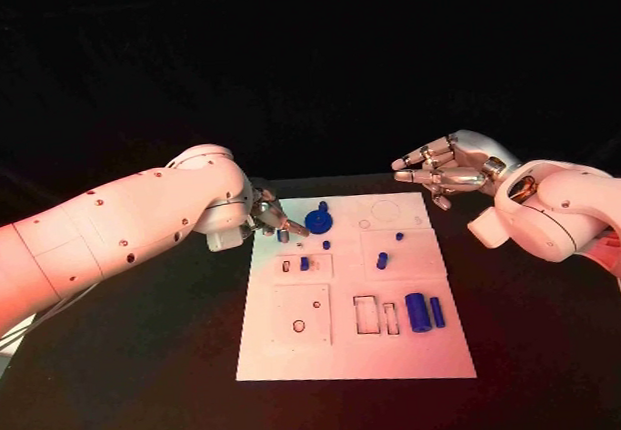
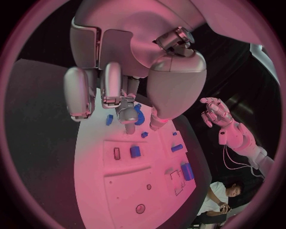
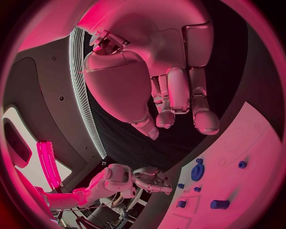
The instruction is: Assemble the parts on the task board
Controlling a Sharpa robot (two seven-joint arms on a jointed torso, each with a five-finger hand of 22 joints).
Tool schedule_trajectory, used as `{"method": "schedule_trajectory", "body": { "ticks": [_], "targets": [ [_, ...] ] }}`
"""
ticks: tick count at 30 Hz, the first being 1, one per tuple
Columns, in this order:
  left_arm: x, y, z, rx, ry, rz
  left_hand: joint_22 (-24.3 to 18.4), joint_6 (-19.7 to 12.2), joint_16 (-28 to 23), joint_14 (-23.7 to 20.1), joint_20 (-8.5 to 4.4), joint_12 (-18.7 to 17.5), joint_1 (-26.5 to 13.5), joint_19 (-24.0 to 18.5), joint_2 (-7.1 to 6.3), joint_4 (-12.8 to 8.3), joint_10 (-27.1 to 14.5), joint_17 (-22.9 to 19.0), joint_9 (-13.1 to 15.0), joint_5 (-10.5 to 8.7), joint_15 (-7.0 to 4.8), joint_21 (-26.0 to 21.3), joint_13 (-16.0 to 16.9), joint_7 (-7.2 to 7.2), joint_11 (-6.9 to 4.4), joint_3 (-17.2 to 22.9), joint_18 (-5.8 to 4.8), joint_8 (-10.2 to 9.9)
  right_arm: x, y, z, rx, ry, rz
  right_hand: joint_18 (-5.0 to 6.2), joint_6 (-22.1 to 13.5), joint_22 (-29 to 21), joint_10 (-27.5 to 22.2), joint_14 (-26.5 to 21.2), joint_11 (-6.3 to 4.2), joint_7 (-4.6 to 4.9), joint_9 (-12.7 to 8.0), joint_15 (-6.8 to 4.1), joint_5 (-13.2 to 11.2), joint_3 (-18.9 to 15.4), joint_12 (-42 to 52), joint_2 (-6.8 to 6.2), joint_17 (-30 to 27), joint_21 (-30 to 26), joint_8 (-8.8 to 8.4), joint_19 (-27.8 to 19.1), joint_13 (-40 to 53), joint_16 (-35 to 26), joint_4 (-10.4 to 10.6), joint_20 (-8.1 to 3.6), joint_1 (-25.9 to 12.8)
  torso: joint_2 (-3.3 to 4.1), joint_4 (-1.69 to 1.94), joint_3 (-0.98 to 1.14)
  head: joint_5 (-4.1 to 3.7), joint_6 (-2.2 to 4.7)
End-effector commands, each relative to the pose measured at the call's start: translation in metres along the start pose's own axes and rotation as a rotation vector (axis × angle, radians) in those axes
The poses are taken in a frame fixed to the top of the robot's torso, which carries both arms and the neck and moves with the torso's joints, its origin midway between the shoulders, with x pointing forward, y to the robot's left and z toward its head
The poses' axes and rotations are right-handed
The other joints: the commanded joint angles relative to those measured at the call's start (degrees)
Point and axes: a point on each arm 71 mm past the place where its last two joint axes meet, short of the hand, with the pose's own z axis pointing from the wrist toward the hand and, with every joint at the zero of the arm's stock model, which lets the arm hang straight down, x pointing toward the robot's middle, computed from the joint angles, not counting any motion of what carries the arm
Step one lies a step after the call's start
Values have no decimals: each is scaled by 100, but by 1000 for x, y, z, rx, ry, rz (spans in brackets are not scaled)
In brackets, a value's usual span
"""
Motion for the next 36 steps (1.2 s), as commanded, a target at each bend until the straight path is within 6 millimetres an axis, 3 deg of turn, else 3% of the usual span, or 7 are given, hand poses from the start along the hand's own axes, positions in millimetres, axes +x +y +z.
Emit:
{"method": "schedule_trajectory", "body": {
  "ticks": [1,9,13,23,36],
  "targets": [
    [-9,3,-6,-60,2,-21,498,-58,14,602,63,-51,103,84,7,3,-51,1509,-101,-30,80,-47,-73,32,40,-101,53,-98,1,-1,0,3,8,1,118,-51,-9,-42,221,-1,6,-3,-14,4,0,-29,6,-9,-19,-31,-24,-4,-32,43,-7,-65,1,-7,0,4,26],
    [-33,9,6,-99,-27,-40,493,-135,14,602,123,-43,374,86,132,-10,-60,1509,-342,-19,134,-74,-122,110,99,-210,57,-296,2,-1,1,4,10,-1,117,-55,-5,-43,222,-2,4,-3,-15,29,0,-28,3,-1,-19,-32,-21,-4,-28,42,-7,-57,8,3,-14,6,59],
    [-40,11,19,-117,-36,-33,499,-132,14,602,129,-26,410,90,121,-14,-53,1509,-375,-21,139,-69,-114,116,105,-237,55,-315,3,-1,2,3,13,-2,118,-56,-8,-43,223,-3,4,-3,-15,36,2,-28,1,4,-21,-32,-22,-4,-25,40,-8,-52,29,-13,-17,25,90],
    [-39,16,40,-154,-36,7,563,12,14,602,130,102,348,131,181,22,25,1509,-457,-40,128,1,-36,87,85,-397,39,-289,4,-1,2,5,13,-9,116,-57,0,-41,225,-4,3,-3,-17,46,5,-23,1,13,-17,-32,-17,0,-20,36,-8,-42,77,-33,-36,64,117],
    [-31,19,49,-159,1,32,608,130,14,602,112,176,345,158,217,11,69,1509,-464,-93,103,49,6,43,50,-514,27,-218,6,-1,2,6,16,-13,117,-56,-1,-41,226,-5,3,-2,-18,52,6,-24,-2,13,-17,-32,-16,-1,-20,33,-9,-37,60,-32,-28,89,81]
  ]
}}
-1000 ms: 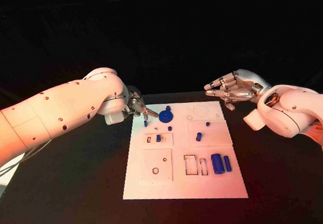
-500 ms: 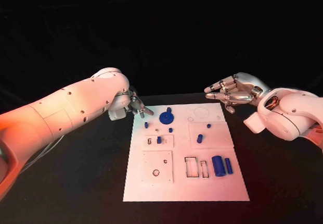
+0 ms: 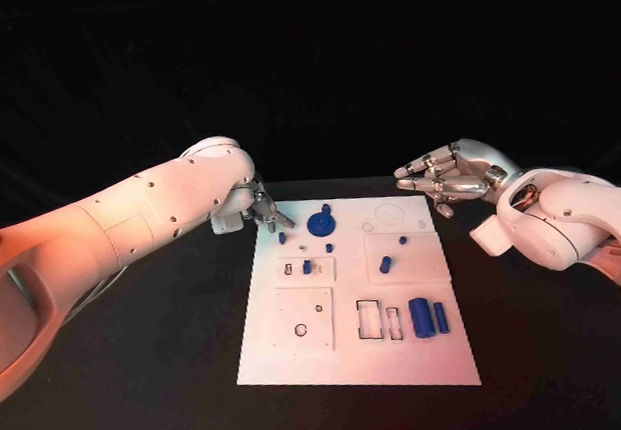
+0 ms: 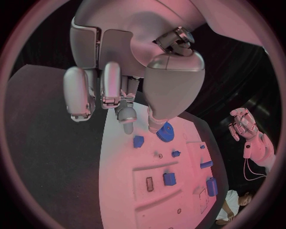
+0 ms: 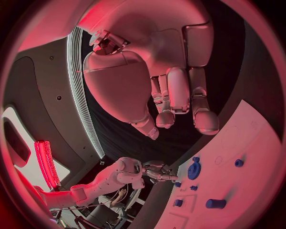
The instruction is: Assemble the parts on the task board
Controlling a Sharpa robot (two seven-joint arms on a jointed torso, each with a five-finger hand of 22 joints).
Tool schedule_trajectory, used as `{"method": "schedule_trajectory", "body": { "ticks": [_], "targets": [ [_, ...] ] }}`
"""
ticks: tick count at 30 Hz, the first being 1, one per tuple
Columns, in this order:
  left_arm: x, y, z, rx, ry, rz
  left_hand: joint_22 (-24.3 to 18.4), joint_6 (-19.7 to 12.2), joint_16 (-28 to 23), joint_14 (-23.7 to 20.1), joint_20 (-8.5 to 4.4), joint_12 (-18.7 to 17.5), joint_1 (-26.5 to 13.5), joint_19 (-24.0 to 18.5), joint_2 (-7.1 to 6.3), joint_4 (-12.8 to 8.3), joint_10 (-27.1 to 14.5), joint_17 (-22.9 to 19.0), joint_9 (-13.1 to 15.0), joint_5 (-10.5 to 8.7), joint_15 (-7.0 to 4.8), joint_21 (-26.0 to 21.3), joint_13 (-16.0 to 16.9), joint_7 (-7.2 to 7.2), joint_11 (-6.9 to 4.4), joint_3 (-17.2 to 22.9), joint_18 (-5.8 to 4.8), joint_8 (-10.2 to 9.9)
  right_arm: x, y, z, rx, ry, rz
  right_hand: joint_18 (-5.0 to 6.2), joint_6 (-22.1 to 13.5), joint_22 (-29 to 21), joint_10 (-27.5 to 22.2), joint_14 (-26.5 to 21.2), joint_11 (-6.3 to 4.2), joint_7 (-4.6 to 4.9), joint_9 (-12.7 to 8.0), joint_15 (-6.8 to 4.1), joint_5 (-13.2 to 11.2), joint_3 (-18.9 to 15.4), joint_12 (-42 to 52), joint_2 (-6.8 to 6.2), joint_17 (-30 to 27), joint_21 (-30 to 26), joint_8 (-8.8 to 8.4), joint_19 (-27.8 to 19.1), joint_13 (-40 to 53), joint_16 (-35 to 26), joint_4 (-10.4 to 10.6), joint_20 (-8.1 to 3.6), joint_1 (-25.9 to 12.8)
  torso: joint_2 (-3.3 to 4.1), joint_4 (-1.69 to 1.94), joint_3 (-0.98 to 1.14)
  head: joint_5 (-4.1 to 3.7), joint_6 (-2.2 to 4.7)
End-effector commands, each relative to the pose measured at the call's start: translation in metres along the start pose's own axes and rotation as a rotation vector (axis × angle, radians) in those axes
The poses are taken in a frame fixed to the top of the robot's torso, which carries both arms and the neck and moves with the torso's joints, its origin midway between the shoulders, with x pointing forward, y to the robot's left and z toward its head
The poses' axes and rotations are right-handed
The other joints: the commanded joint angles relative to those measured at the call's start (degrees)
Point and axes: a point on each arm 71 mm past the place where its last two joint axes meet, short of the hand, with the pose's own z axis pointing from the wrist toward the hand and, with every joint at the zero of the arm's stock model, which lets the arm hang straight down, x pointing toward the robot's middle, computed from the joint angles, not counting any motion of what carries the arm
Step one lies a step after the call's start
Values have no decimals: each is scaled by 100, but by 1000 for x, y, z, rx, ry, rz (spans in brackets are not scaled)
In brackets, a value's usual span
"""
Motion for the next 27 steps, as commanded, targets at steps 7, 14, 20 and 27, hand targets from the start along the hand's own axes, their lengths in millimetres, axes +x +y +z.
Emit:
{"method": "schedule_trajectory", "body": {
  "ticks": [7,14,20,27],
  "targets": [
    [5,-2,2,19,39,49,623,76,14,603,-9,41,82,181,93,-28,51,1507,1,-28,-14,56,8,-35,-24,-49,22,76,2,1,0,-5,11,-10,117,-37,5,-42,226,-6,-17,-2,-18,30,4,-24,-2,6,-18,-32,-17,-2,-20,35,-9,-37,-11,2,6,19,-8],
    [7,-3,3,25,54,53,651,99,14,603,-20,69,168,194,128,-39,67,1507,7,-26,-25,86,25,-49,-36,-61,14,105,3,1,1,-6,13,-10,117,-37,6,-39,227,-7,-17,-2,-19,35,6,-21,-2,7,-17,-31,-15,0,-20,34,-9,-32,-7,1,6,22,-5],
    [10,-4,4,28,65,57,672,110,14,603,-28,79,257,203,158,-53,74,1507,12,-24,-33,108,24,-58,-46,-69,8,127,3,1,1,-6,14,-10,117,-37,6,-39,227,-7,-17,-2,-19,35,6,-21,-2,7,-17,-31,-15,0,-20,34,-9,-32,-5,-3,8,27,-14],
    [12,-5,5,32,66,54,691,113,14,603,-34,88,333,210,196,-63,80,1507,14,-20,-38,126,24,-63,-51,-68,3,140,3,1,1,-6,14,-10,117,-36,3,-40,226,-7,-17,-1,-19,40,9,-23,-1,2,-19,-31,-15,-3,-24,33,-10,-27,-5,-2,6,19,-29]
  ]
}}
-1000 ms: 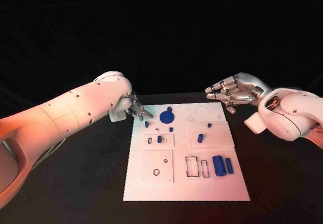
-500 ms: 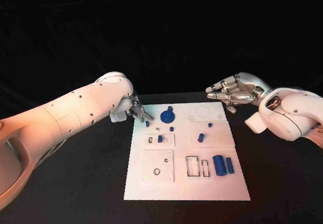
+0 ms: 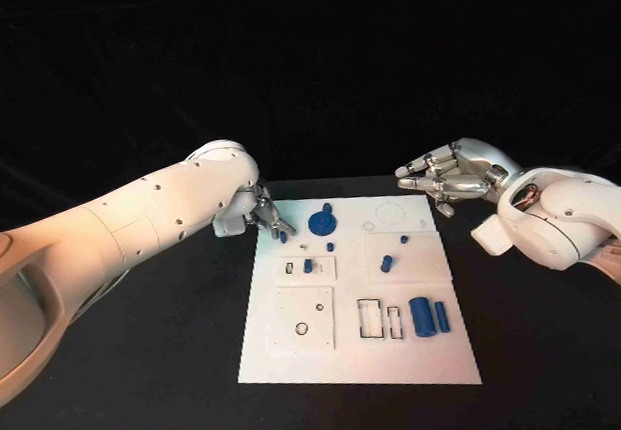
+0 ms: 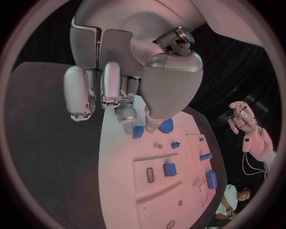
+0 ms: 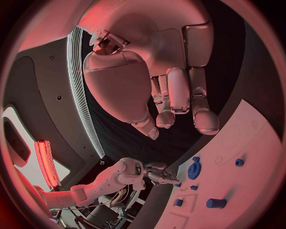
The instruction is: Assemble the parts on the task board
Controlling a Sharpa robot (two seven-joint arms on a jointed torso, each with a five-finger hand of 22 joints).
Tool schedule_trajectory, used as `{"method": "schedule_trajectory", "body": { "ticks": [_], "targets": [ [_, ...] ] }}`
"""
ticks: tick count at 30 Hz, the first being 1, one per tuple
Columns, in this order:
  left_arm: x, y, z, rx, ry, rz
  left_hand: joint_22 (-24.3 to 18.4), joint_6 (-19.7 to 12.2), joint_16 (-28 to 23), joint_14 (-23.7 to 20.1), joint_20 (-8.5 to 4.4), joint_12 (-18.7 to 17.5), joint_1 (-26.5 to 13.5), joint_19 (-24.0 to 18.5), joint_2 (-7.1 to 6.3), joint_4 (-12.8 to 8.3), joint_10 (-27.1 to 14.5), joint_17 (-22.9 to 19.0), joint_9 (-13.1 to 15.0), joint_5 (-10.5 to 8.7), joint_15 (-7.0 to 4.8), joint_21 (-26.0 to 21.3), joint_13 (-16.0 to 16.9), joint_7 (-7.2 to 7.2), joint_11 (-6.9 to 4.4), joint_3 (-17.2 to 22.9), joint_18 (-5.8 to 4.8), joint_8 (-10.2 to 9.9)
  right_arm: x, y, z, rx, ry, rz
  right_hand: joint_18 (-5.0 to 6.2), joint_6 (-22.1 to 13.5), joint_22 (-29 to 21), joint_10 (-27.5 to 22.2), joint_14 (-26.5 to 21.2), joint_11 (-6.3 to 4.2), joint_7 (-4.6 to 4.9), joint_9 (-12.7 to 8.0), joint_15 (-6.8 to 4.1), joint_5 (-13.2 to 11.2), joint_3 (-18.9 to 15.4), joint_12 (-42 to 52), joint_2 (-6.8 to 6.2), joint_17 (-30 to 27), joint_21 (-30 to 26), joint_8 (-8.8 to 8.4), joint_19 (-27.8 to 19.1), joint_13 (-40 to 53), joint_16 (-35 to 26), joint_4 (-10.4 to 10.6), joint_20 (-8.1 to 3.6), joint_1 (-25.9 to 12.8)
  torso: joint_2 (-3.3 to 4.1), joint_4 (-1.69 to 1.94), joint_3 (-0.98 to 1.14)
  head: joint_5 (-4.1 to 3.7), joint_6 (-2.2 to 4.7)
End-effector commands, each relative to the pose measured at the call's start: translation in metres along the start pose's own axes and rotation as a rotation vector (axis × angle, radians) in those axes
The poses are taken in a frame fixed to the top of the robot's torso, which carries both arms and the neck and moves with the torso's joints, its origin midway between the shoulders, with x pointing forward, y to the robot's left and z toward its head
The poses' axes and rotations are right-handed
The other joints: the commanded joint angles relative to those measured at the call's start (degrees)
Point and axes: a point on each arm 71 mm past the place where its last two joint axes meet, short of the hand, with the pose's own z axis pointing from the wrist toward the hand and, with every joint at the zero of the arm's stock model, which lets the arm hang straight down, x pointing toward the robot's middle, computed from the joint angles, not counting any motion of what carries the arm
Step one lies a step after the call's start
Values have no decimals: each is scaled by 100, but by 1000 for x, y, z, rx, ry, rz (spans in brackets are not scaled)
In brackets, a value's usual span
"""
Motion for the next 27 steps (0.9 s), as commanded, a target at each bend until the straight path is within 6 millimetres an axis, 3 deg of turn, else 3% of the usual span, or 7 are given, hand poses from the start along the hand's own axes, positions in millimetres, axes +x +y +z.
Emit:
{"method": "schedule_trajectory", "body": {
  "ticks": [1,8,10,17,22,23,27],
  "targets": [
    [2,-3,0,18,12,11,694,51,14,603,-35,29,98,210,19,-16,41,1509,8,-19,-38,40,4,-5,-11,-20,2,26,2,1,0,-6,12,-7,117,-36,3,-41,226,-7,-17,-2,-19,18,8,-23,-1,2,-19,-31,-15,-3,-24,33,-10,-27,0,-1,1,-6,-7],
    [1,-3,1,25,2,-9,709,55,14,603,-47,41,297,213,165,-58,47,1509,18,-18,-51,48,-2,-22,-26,37,0,61,2,1,0,-6,12,-8,117,-36,3,-41,226,-7,-17,-2,-19,18,8,-23,-1,2,-19,-31,-15,-3,-24,33,-10,-27,0,1,1,-7,-9],
    [1,-3,1,28,-2,-16,714,43,14,603,-56,42,462,212,251,-116,46,1509,24,-237,-62,48,-9,-34,-38,120,0,77,2,1,0,-6,12,-7,117,-36,3,-41,226,-7,-17,-2,-19,18,8,-23,-1,2,-19,-31,-15,-3,-24,33,-10,-27,-1,1,0,-11,-16],
    [0,-6,0,53,-29,-61,725,-103,14,603,-122,-40,1478,208,564,-664,-22,1509,84,-481,-129,39,-78,-100,-107,1050,3,124,2,1,0,-6,13,-7,117,-36,3,-41,226,-7,-17,-2,-19,18,8,-23,-1,2,-19,-31,-15,-3,-24,33,-10,-27,-2,2,3,-16,-26],
    [1,-6,-1,75,-14,-81,738,-169,14,603,-101,-91,1476,207,328,-719,-11,1509,183,-480,-88,37,-145,-57,-81,1741,-2,223,2,0,1,-5,15,-7,117,-36,3,-41,226,-7,-17,-2,-19,18,8,-23,-1,2,-19,-31,-15,-3,-24,33,-10,-27,-3,-1,3,-18,-32],
    [1,-6,-1,78,-10,-84,751,-197,14,603,-91,-93,1314,209,114,-697,15,1509,258,-493,-78,40,-173,-53,-74,2249,-2,306,2,0,1,-5,15,-7,117,-36,4,-41,227,-8,-17,-1,-20,25,11,-24,0,4,-18,-30,-13,-5,-24,32,-10,-22,-3,2,3,-19,-34],
    [3,-5,-3,88,1,-99,777,-227,14,603,-91,-79,1067,217,-144,-739,42,1509,352,-518,-69,52,-199,-55,-73,2892,-4,416,2,0,1,-3,16,-7,117,-36,5,-42,228,-8,-17,-1,-20,28,13,-25,1,5,-18,-30,-12,-7,-23,32,-11,-19,-8,8,3,-23,-38]
  ]
}}
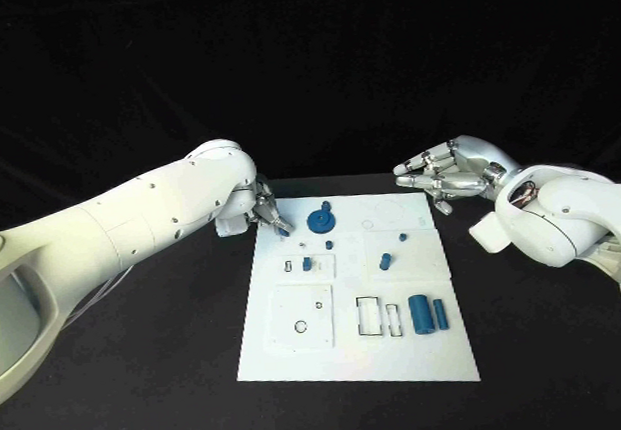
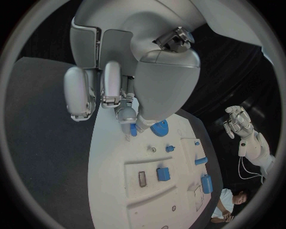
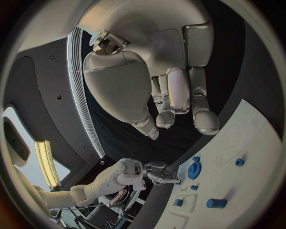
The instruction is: Assemble the parts on the task board
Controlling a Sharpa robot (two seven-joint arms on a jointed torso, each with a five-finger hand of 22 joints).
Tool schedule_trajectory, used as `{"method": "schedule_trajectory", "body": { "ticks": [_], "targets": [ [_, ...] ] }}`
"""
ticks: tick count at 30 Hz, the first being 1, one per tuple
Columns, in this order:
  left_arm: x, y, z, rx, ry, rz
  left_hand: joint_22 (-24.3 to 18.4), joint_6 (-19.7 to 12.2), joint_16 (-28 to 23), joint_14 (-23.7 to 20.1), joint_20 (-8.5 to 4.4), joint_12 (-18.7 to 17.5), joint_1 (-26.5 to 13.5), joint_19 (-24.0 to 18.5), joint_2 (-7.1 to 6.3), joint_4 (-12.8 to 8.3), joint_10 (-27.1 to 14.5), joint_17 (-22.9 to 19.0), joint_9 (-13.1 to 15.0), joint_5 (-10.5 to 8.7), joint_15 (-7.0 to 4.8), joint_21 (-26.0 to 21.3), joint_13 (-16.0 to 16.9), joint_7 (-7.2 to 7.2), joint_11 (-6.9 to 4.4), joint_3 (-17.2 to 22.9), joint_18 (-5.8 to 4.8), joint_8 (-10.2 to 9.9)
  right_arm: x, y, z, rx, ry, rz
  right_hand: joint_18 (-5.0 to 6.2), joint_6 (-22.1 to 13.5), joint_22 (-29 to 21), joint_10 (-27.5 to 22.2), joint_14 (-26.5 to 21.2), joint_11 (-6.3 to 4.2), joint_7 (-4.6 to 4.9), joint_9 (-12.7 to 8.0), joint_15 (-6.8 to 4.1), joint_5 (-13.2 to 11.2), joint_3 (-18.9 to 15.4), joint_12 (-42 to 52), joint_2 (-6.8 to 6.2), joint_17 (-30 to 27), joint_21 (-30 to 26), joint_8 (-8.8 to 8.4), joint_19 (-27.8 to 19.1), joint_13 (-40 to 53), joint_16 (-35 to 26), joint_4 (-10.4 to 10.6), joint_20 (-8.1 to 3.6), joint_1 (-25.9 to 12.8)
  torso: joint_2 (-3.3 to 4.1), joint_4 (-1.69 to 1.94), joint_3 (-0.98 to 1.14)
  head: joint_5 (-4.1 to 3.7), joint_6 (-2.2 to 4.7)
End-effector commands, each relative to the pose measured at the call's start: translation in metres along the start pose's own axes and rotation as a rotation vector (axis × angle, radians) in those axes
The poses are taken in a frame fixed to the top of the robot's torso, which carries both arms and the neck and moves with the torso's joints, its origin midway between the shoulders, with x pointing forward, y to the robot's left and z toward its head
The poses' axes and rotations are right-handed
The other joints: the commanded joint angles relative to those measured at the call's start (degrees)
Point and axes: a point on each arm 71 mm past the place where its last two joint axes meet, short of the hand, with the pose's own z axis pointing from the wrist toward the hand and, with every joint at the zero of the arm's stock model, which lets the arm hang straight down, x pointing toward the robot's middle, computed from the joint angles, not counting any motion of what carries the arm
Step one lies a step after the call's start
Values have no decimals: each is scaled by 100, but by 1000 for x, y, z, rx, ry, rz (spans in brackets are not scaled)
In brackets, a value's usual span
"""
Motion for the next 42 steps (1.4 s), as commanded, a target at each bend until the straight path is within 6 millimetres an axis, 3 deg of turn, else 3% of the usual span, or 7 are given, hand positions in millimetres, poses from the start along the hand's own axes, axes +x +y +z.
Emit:
{"method": "schedule_trajectory", "body": {
  "ticks": [1,7,11,16,19,27,42],
  "targets": [
    [3,-2,-2,39,17,-45,786,-55,14,592,-1,0,-167,220,-193,-813,66,1509,182,-28,16,36,-8,-1,-6,1067,-9,196,2,0,0,-3,16,-6,117,-37,4,-42,228,-8,-17,-1,-20,29,13,-25,1,6,-18,-30,-12,-7,-23,32,-11,-19,-5,4,2,-4,-2],
    [7,3,-11,51,25,-64,819,-65,14,592,-6,61,-378,236,-319,-897,114,1509,245,-32,6,64,22,-12,-2,1423,-16,276,1,-1,0,-1,16,-4,117,-37,4,-42,228,-8,-17,-1,-20,29,13,-25,1,6,-18,-30,-12,-7,-23,32,-11,-19,-8,4,10,23,14],
    [10,7,-19,69,9,-74,836,-60,14,592,-10,100,-432,246,-360,-931,142,1509,263,-19,3,84,53,-19,-8,1502,-22,301,1,-1,0,0,15,-4,117,-37,4,-42,228,-8,-17,-1,-20,29,13,-25,1,6,-18,-30,-12,-7,-23,32,-11,-19,-27,29,31,8,-2],
    [17,10,-26,103,-33,-55,858,-51,14,592,-15,135,-479,259,-408,-967,170,1509,279,-1,-2,111,78,-27,-15,1575,-28,326,1,-1,-1,1,14,-3,118,-37,-2,-44,227,-8,-16,-1,-20,32,13,-28,0,0,-22,-30,-14,-11,-28,34,-11,-19,-31,45,29,-4,-7],
    [25,13,-28,133,-66,-13,866,-47,14,592,-18,122,-506,263,-444,-977,168,1509,285,-13,-2,120,57,-31,-17,1598,-31,335,0,-1,-1,2,13,-3,118,-37,-2,-44,227,-8,-16,-1,-20,32,13,-28,0,0,-22,-30,-14,-11,-28,34,-11,-19,-43,48,38,9,-10],
    [45,17,-30,184,-101,21,894,-30,14,592,-23,153,-525,278,-497,-999,199,1509,293,-31,-7,158,82,-42,-27,1640,-40,352,0,-2,-2,2,13,-2,118,-37,-2,-44,227,-8,-16,-1,-20,32,13,-28,0,0,-22,-30,-14,-11,-28,34,-11,-19,-51,81,12,-21,-28],
    [60,18,-29,176,-49,53,905,-12,14,592,-29,129,-551,285,-513,-998,203,1509,297,-49,-12,171,41,-48,-33,1671,-43,365,2,-3,-2,5,17,3,117,-38,-2,-43,228,-7,-15,-1,-20,43,16,-26,4,5,-22,-30,-12,-9,-26,37,-12,-17,-42,68,30,7,-49]
  ]
}}
